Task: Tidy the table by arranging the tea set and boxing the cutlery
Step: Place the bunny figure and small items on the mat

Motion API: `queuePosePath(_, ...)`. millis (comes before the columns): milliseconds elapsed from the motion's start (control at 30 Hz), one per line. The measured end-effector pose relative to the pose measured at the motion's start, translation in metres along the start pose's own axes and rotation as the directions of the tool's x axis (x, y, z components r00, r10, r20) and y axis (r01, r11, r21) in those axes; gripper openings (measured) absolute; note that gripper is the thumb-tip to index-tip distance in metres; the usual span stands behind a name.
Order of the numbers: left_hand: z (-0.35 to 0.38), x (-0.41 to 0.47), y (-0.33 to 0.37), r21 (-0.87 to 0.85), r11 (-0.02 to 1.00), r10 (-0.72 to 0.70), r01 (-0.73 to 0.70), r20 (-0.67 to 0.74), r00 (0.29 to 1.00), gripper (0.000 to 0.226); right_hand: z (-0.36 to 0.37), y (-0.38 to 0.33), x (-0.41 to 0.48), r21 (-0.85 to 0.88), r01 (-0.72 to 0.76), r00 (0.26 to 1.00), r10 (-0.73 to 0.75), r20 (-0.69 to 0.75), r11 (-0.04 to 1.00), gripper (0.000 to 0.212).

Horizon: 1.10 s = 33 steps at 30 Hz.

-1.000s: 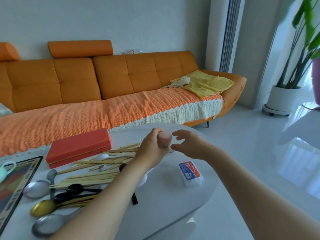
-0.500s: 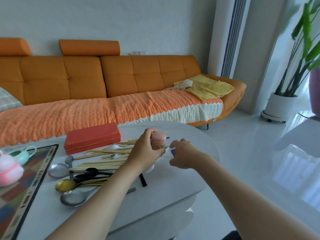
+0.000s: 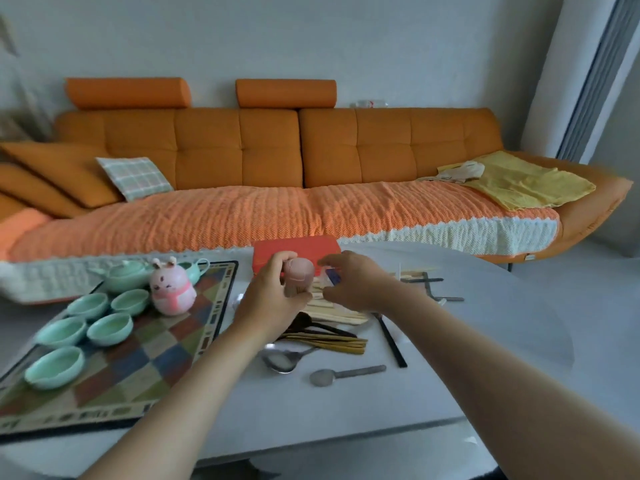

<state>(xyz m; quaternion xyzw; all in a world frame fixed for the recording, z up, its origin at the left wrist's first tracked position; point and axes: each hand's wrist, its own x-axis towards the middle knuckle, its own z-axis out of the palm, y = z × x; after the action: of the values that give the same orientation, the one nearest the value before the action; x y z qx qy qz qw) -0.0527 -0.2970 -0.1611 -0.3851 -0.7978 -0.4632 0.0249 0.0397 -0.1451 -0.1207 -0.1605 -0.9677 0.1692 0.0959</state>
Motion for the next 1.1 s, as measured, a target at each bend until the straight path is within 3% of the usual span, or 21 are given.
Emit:
queuePosePath(133,-0.049,-0.009,-0.041,0.101,0.993,-0.055,0.065,-0.095,0.994,0.061,0.021,-0.049,0.024,0.050,0.099,0.995,-0.100,0.018,0.994,0.057)
queuePosePath(300,-0.105,-0.022,-0.084,0.156,0.977,-0.124,0.144,-0.129,0.984,0.049,0.053,-0.102,0.050,0.059,0.207,0.976,-0.210,0.052,0.976,0.056)
queuePosePath(467,-0.138,-0.032,-0.116,0.261,0.955,-0.128,0.139,-0.058,0.990,0.045,0.079,-0.144,0.067,0.096,0.260,0.958,-0.269,0.097,0.961,0.039)
queuePosePath(633,-0.159,-0.035,-0.133,0.300,0.931,-0.212,0.206,-0.015,0.977,0.037,0.111,-0.162,0.090,0.031,0.229,0.956,-0.231,0.183,0.973,0.034)
queuePosePath(800,-0.162,-0.030,-0.133,0.436,0.882,-0.214,0.179,0.032,0.976,0.037,0.133,-0.163,0.117,-0.089,0.155,0.965,-0.132,0.226,0.984,0.046)
queuePosePath(933,-0.166,-0.023,-0.128,0.540,0.820,-0.266,0.188,0.069,0.962,0.045,0.135,-0.159,0.122,-0.081,0.141,0.953,-0.113,0.281,0.987,0.020)
queuePosePath(967,-0.168,-0.022,-0.127,0.539,0.817,-0.299,0.205,0.092,0.950,0.043,0.133,-0.157,0.122,-0.055,0.139,0.947,-0.116,0.298,0.989,0.023)
queuePosePath(1067,-0.172,-0.019,-0.129,0.494,0.832,-0.369,0.253,0.152,0.917,0.033,0.126,-0.150,0.121,-0.156,0.214,0.906,-0.137,0.401,0.964,0.083)
queuePosePath(1100,-0.173,-0.018,-0.130,0.473,0.841,-0.374,0.263,0.155,0.914,0.031,0.123,-0.148,0.120,-0.212,0.249,0.900,-0.145,0.412,0.945,0.093)
